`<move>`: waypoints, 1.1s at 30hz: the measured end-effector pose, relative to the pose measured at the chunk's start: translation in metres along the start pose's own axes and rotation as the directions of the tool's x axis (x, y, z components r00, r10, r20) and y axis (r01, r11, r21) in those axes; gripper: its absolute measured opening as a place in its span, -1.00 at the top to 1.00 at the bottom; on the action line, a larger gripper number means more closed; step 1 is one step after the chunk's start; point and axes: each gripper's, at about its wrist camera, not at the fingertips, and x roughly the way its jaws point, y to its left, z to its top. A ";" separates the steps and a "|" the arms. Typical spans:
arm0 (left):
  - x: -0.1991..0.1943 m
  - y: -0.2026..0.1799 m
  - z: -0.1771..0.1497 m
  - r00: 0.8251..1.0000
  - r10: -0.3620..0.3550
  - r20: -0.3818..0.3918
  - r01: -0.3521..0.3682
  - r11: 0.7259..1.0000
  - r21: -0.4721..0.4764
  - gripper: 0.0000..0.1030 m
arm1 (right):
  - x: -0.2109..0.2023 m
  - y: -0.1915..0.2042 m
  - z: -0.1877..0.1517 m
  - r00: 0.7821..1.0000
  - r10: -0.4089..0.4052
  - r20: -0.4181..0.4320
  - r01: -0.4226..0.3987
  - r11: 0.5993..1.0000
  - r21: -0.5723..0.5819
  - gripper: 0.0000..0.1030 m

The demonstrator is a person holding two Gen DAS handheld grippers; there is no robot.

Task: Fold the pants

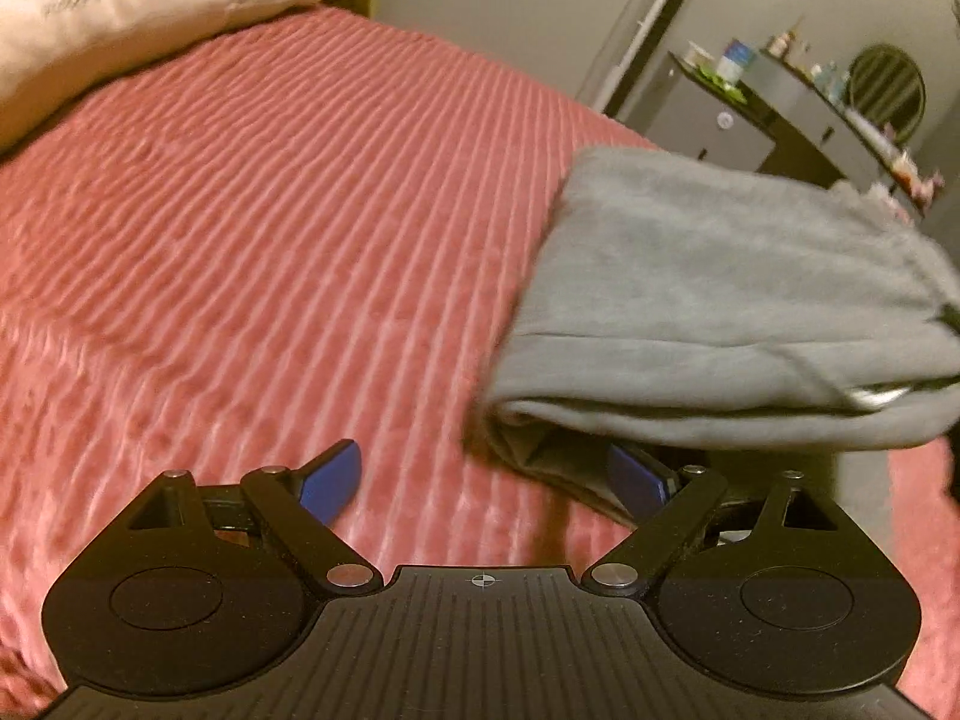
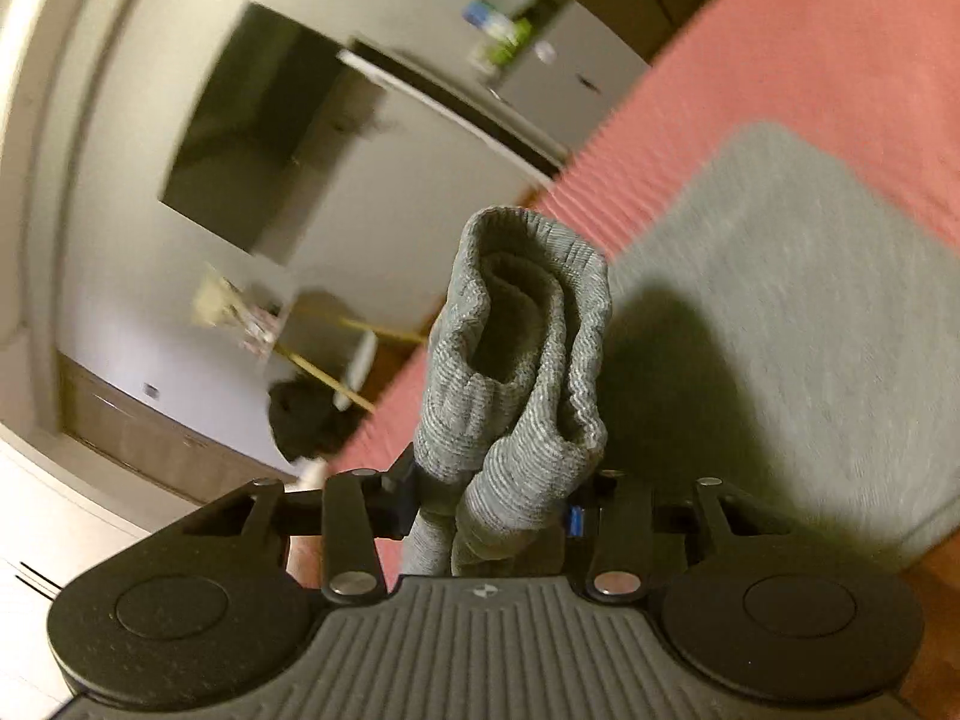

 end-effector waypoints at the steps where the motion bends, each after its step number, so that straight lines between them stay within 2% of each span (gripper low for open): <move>1: 0.003 -0.002 0.000 1.000 0.015 -0.004 -0.015 1.000 0.007 -0.72 | -0.002 -0.001 0.004 1.000 -0.002 0.008 0.002 1.000 0.001 0.16; 6: 0.015 -0.002 0.002 0.997 0.075 -0.013 -0.075 0.997 -0.002 -0.42 | -0.015 -0.030 0.009 0.997 -0.064 0.035 0.064 0.998 0.012 0.15; 9: 0.015 -0.001 0.002 0.999 0.051 -0.011 -0.051 0.999 -0.004 -0.41 | -0.012 -0.066 0.010 0.991 -0.129 0.034 0.126 0.990 0.063 0.07; 11: 0.015 -0.003 0.002 0.999 0.042 -0.014 -0.042 0.999 0.009 -0.41 | 0.002 -0.094 0.006 0.983 -0.183 0.002 0.181 0.972 0.153 -0.11; 13: 0.015 -0.004 0.001 0.999 0.042 -0.013 -0.042 0.999 0.015 -0.46 | 0.004 -0.117 0.001 0.990 -0.143 -0.004 0.140 0.958 0.250 -0.19; 15: 0.016 -0.006 0.001 0.999 0.041 -0.014 -0.041 0.999 0.022 -0.51 | 0.006 -0.112 0.002 0.994 -0.105 0.006 0.100 0.961 0.256 -0.49; 16: 0.017 -0.007 0.001 0.999 0.045 -0.012 -0.045 0.999 0.029 -0.53 | 0.007 -0.110 0.001 0.996 -0.089 -0.002 0.086 0.966 0.243 -0.71; 17: 0.018 -0.008 0.001 0.999 0.048 -0.010 -0.048 0.998 0.038 -0.53 | 0.008 -0.107 0.000 0.996 -0.093 -0.005 0.092 0.972 0.217 -0.74; 19: 0.019 -0.012 0.000 0.998 0.058 -0.008 -0.058 0.997 0.059 -0.57 | 0.017 -0.099 -0.004 0.991 -0.134 0.005 0.131 0.978 0.164 -0.70; 21: 0.019 -0.015 -0.002 0.998 0.062 -0.005 -0.061 0.995 0.075 -0.59 | 0.019 -0.092 -0.006 0.977 -0.213 0.021 0.210 0.972 0.105 0.00; 22: 0.019 -0.016 -0.002 0.998 0.061 -0.004 -0.060 0.995 0.079 -0.60 | 0.014 -0.093 -0.006 0.978 -0.208 0.008 0.207 0.974 0.090 0.13; 25: 0.019 -0.017 -0.003 0.998 0.066 -0.003 -0.065 0.994 0.087 -0.61 | 0.000 -0.077 -0.007 0.989 -0.143 0.036 0.138 0.984 0.113 0.15; 30: 0.020 -0.022 -0.004 0.995 0.097 0.012 -0.098 0.990 0.106 -0.61 | -0.026 -0.042 0.004 0.991 -0.037 0.126 0.033 0.999 0.036 0.16; 33: 0.021 -0.025 -0.003 0.996 0.087 0.015 -0.088 0.990 0.110 -0.57 | -0.038 -0.041 0.011 0.989 -0.024 0.146 0.019 0.999 0.038 0.16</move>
